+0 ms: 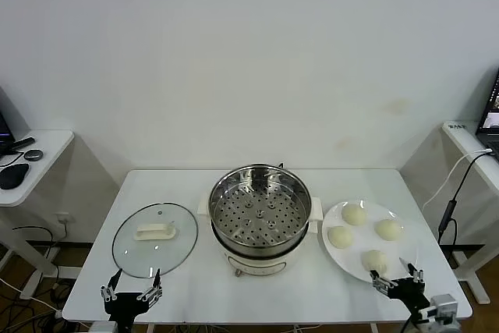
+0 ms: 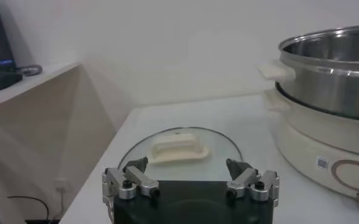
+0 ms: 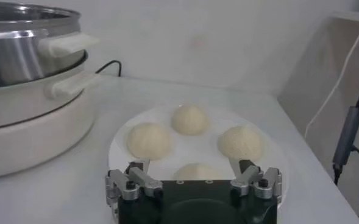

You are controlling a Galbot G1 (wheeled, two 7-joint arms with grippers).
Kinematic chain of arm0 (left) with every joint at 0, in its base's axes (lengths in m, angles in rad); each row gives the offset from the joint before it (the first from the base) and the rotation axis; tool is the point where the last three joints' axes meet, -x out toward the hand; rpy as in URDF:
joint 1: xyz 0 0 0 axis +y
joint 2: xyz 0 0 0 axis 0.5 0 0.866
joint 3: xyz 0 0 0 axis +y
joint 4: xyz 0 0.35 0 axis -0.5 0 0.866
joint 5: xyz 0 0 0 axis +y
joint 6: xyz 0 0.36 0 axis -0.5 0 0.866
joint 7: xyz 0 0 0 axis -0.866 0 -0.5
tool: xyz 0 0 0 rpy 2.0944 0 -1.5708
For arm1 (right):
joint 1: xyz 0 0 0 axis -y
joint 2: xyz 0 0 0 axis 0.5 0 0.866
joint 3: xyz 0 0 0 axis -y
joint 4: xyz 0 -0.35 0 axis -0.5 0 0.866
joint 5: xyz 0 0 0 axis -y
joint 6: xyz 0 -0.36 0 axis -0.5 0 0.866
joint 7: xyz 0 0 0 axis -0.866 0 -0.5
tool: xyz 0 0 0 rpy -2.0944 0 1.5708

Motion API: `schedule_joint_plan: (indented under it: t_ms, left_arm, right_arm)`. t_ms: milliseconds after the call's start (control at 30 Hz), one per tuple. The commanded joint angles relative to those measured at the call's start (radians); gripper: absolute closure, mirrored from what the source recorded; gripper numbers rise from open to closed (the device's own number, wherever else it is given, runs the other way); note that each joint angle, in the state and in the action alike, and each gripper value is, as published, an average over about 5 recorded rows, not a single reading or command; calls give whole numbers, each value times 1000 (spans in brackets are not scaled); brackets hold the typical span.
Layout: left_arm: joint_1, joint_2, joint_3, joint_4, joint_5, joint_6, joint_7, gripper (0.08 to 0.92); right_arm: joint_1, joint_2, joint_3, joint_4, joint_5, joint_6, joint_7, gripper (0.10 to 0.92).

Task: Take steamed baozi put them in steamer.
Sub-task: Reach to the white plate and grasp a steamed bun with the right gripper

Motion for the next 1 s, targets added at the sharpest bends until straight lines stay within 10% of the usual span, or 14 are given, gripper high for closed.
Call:
schedule_joint_plan:
  t_ms: [33, 467, 667, 1000]
  left_arm:
    - [0, 0, 0, -4, 1, -1, 0, 177]
    - [48, -30, 32, -60, 42, -16, -8, 177]
    - [65, -37, 38, -70, 50, -21, -15, 177]
    - [70, -36, 15, -77, 42, -22, -16, 177]
  right_arm:
    - [35, -8, 16, -2, 7, 0, 16, 203]
    - [662, -689, -314, -383, -405, 116, -424, 203]
    - [1151, -672, -661, -576, -739, 218, -872, 203]
    - [1555, -439, -1224, -808, -823, 397, -1056, 203]
